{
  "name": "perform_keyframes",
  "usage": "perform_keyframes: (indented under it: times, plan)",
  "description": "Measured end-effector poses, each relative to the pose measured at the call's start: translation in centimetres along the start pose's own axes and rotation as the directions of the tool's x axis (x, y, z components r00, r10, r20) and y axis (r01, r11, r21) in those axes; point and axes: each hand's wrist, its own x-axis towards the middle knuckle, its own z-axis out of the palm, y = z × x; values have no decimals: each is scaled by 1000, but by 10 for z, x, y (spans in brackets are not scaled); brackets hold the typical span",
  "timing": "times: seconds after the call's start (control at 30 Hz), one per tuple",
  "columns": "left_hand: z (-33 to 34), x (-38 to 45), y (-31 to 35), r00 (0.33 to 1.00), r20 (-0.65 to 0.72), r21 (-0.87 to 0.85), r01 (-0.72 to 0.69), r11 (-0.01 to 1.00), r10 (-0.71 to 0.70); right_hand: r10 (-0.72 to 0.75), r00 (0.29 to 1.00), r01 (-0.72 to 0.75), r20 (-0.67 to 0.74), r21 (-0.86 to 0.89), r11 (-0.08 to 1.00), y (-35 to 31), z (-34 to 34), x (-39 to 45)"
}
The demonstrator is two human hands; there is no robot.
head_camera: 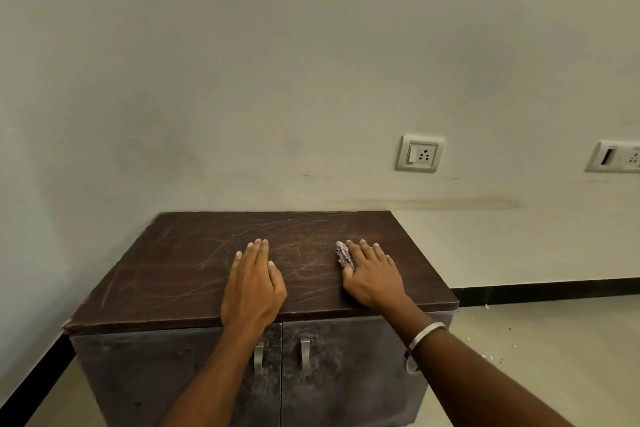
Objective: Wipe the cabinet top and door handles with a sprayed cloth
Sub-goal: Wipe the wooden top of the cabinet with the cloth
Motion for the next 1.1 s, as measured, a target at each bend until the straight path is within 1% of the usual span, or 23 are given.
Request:
perform_keyframes:
  times: [0.13, 0.3, 0.37, 0.47, 0.67, 0.77, 0.83, 0.97, 1.1]
  plan:
    - [0, 1, -1, 1000, 7, -10, 6, 1000, -6, -10, 1000, 11, 12, -29, 1000, 4, -1, 7]
    - [0, 0, -2, 1000, 6, -11, 6, 1000, -6, 107, 994, -107, -14, -59, 992, 41, -13, 17]
    - [0, 1, -1, 1000, 6, -3, 7, 1000, -7, 114, 993, -114, -12, -58, 992, 47, -14, 21]
    - [1, 1, 0, 1000, 6, 10, 8, 1000, -8, 68, 997, -70, -43, -53, 996, 38, -9, 26]
    - [2, 1, 0, 1000, 1, 5, 16, 1000, -16, -107, 993, 105, -42, -42, 994, -5, 7, 36]
    - [1, 1, 0, 1000, 6, -6, 20, 1000, -20, -131, 991, 130, -39, -28, 991, -6, 9, 42]
    - [1, 0, -1, 1000, 6, -16, 21, 1000, -21, -110, 994, 109, -29, -19, 994, 5, 7, 48]
    - [1, 1, -1, 1000, 2, -27, 17, 999, -17, 16, 998, -17, -59, -23, 1000, 35, -1, 61]
    - [1, 1, 0, 1000, 7, -24, 13, 1000, -13, 70, 995, -73, -78, -34, 997, 44, -4, 68]
